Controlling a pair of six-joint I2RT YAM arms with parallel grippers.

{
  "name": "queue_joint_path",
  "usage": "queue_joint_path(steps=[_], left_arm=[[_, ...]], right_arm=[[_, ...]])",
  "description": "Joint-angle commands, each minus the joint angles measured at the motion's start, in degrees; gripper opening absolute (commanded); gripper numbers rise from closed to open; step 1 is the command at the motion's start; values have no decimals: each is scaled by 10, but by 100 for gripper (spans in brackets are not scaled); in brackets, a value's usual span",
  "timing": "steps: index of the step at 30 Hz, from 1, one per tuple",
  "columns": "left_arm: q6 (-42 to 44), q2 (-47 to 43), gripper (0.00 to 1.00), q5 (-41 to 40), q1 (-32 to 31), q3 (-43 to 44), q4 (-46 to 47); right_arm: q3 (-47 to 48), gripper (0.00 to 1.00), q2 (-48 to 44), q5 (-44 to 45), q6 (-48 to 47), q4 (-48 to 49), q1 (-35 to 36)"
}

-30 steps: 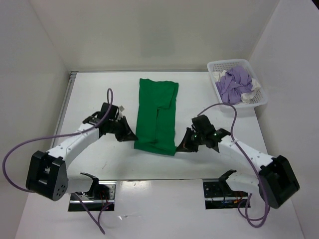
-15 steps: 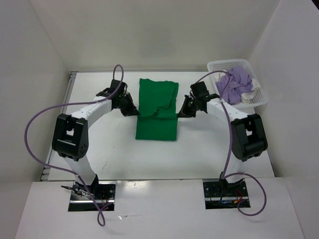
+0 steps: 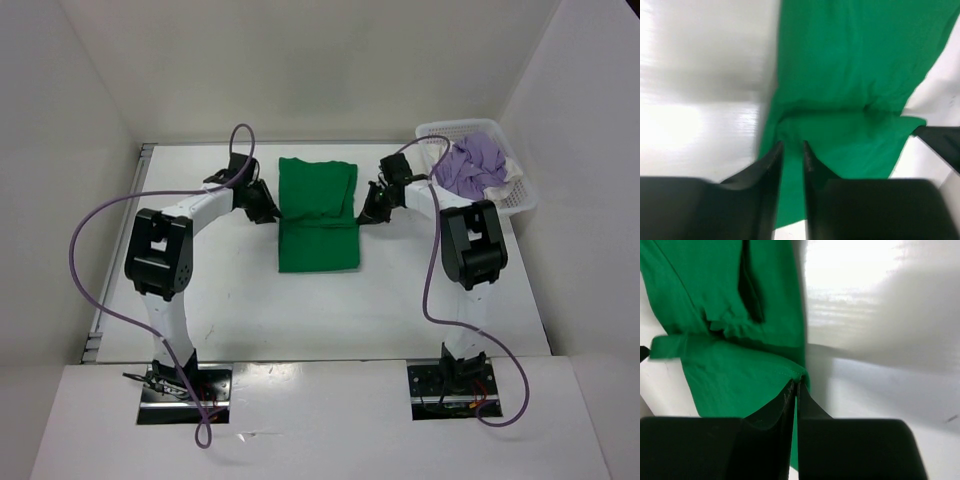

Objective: Fold and stack the t-shirts
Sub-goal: Fold the folded rectangular tshirt in 1/3 of the way

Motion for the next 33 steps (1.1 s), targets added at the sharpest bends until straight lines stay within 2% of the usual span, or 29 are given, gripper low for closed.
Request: queue_joint_path(steps=[1,3,6,7,9,13,15,16,17,20,24,27,29,30,33], left_arm=[[3,6,37,-27,12,17,26],[-3,-10,52,-32,12,4,40],[-14,-33,63,-39,27,-8,45],[-14,-43,63,-44,32,-8,45],[-20,-90,63,-44,32,-28,63],[-41,-161,46,17,-8,-89,92],[-56,-167,35,29,-62,-118,106],[-84,-175,33,38,-78,-162,137],[-98,-181,32,44,-99,-185,156],[-122,-168,30,44,-114,-229,192],[-95,-150,30,26,-120,-235,178],[-84,-200,39,-3,-120,-270,178],[-78,-239,47,-36,-120,-286,164],[-78,-248,47,-46,-120,-298,157],[-85,-254,48,-30,-109,-324,160]], right_arm=[[37,5,23,-1,-18,15,-8],[53,8,23,-8,-24,10,-8],[74,20,23,-9,-24,1,-8],[80,28,23,3,-24,-7,-8],[80,35,8,13,-24,-13,-8],[74,41,-42,51,-24,-19,-8],[60,32,-68,44,-24,-12,-8],[60,26,-68,36,-17,-12,4],[65,13,-68,31,-17,-12,13],[83,1,-32,31,-22,-12,60],[104,0,10,14,-22,-20,86],[41,0,-29,14,-11,9,86],[-37,0,-87,14,2,34,86],[-95,0,-126,6,8,45,86],[-172,2,-160,-11,31,77,86]])
